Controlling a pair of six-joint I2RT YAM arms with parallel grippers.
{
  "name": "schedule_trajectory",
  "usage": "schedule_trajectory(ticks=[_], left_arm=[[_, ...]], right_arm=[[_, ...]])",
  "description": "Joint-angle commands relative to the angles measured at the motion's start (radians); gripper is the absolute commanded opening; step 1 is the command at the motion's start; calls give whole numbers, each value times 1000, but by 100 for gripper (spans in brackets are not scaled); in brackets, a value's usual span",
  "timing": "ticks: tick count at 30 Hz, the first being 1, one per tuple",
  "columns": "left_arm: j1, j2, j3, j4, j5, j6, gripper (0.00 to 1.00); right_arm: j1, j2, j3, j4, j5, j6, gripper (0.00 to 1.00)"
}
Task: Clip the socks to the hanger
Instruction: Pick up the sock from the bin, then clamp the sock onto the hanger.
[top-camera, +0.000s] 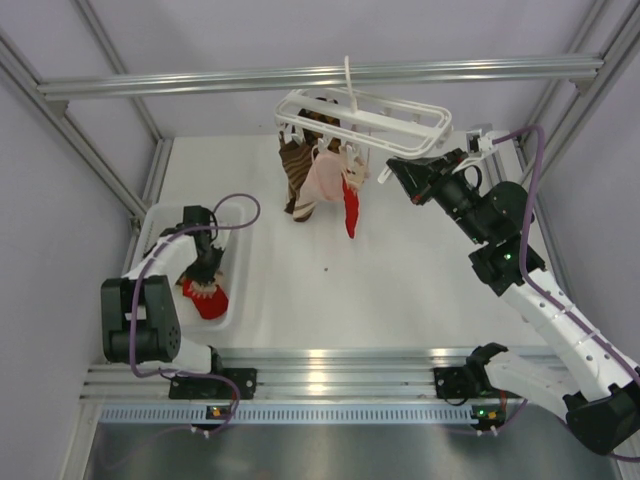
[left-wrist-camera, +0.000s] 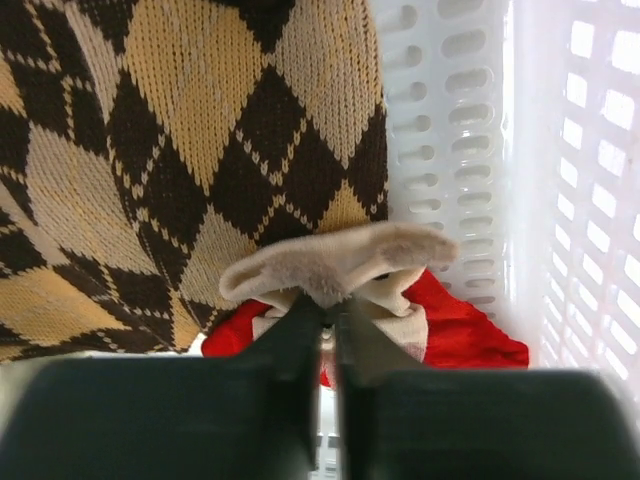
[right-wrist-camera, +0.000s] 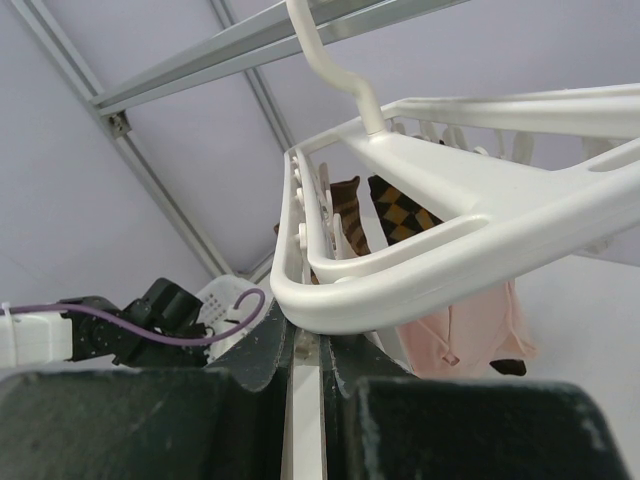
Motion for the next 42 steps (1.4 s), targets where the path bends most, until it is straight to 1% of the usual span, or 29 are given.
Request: schedule_trajectory(ticks=[1,6,7,9,10,11,12,13,15,16,17,20,21,22,23,24,25,26,27,29,30,32,33,34,36,39,40,42], left_arm=[[-4,-56,5,15,14,-4,0],[-9,-182,115,-137,112,-43,0],[-9,-243,135,-154,156,-48,0],[-9,-315,189,-178,213,-60,0],[-9,-387,216,-172,266,-65,0],[-11,-421,227,-168,299,-63,0],[-9,-485,236,-127,323,-76,0],[-9,-510,259,-116,409,-85,0],[-11,-553,282,-85,509,-97,0],[-11,-588,293,-29,602,-109,0],[-12,-598,299,2,656,-122,0],[-58,-593,348,99,748,-175,0],[-90,-581,366,113,752,-180,0],[-165,-560,397,131,736,-180,0],[-216,-547,409,163,683,-159,0],[-330,-520,419,179,649,-133,0],[-392,-503,440,179,617,-69,0],[-450,-485,452,177,588,-41,0],[-551,-450,462,177,539,-19,0],[-635,-409,491,179,508,12,0],[-694,-370,502,177,480,7,0],[-741,-328,535,177,450,-14,0],[-792,-282,551,164,428,-14,0],[-819,-258,584,156,372,-13,0],[-872,-183,626,138,321,-36,0],[-900,-92,736,118,261,-94,0],[-908,-77,750,119,223,-100,0],[-926,-53,759,136,190,-99,0]], right_arm=[[-10,-12,35,-23,-8,-14,0],[-10,-12,40,-28,-2,-12,0],[-10,-12,38,-28,-1,-14,0],[-10,-10,40,-25,-1,-12,0],[-10,-9,40,-23,1,-8,0],[-10,-7,38,-20,-1,-5,0],[-8,-6,38,-12,-1,-1,0],[-10,-4,38,-9,-2,3,0],[-10,2,38,-3,-5,5,0],[-10,3,38,1,-7,8,0],[-10,6,38,3,-5,12,0],[-11,13,41,11,-8,15,0],[-10,16,43,12,-7,17,0],[-8,17,44,14,-8,17,0],[-10,17,46,15,-8,18,0],[-10,17,44,15,-8,17,0],[-8,20,44,14,-8,15,0],[-10,20,44,14,-8,15,0],[-10,20,44,14,-8,12,0],[-10,17,47,11,-7,11,0],[-10,14,49,11,-4,11,0],[-8,13,49,9,-4,9,0],[-10,11,49,9,-4,6,0],[-8,13,49,8,-5,8,0],[-10,10,44,8,-7,6,0],[-10,8,41,0,-10,8,0],[-10,8,41,-3,-10,6,0],[-10,8,41,-5,-13,9,0]])
